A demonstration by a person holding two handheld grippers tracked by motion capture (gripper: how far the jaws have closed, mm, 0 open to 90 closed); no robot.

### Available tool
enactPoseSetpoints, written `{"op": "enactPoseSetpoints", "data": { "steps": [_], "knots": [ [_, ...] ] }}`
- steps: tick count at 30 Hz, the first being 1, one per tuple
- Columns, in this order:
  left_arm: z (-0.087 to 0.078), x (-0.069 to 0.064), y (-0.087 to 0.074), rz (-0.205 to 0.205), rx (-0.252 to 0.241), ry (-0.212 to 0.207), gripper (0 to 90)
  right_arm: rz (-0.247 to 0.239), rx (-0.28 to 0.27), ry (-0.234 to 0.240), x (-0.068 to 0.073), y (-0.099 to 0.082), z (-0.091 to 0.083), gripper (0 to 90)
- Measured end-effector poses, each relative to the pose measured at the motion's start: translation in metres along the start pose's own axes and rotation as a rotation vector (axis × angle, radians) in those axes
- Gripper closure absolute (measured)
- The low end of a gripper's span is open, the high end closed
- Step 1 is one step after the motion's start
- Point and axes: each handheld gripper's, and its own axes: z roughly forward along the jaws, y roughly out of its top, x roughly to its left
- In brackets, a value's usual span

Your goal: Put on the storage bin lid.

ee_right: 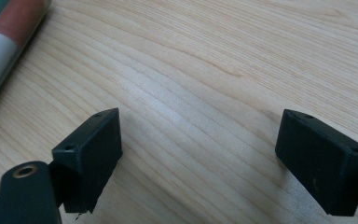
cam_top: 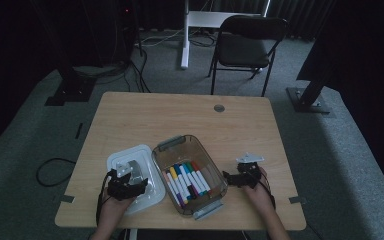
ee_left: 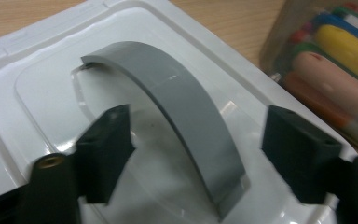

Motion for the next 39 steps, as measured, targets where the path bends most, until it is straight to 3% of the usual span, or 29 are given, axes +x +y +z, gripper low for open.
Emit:
{"op": "enactPoseSetpoints", "data": {
  "steps": [6, 14, 21, 24, 29, 39],
  "knots": [
    [0.001, 0.004, 0.003, 0.004, -0.008, -0.007, 55.8, 0.000, 0.000, 0.000, 0.000, 0.000, 0.000, 14.0],
    [0.001, 0.017, 0.007, 0.001, -0.016, -0.013, 65.1, 0.000, 0.000, 0.000, 0.000, 0.000, 0.000, 14.0],
    [-0.001, 0.029, 0.003, 0.006, -0.015, 0.006, 65.9, 0.001, 0.001, 0.000, 0.000, 0.000, 0.000, 14.0],
    [0.002, 0.032, 0.001, 0.003, 0.001, 0.028, 54.2, 0.001, 0.001, 0.000, 0.000, 0.000, 0.000, 14.0],
    [0.005, 0.032, 0.000, 0.009, -0.004, 0.026, 53.9, 0.001, 0.001, 0.000, 0.000, 0.000, 0.000, 13.9],
    [0.007, 0.031, 0.002, 0.039, 0.005, 0.023, 66.6, -0.003, 0.001, 0.004, 0.001, 0.000, -0.001, 13.9]
  ]
}}
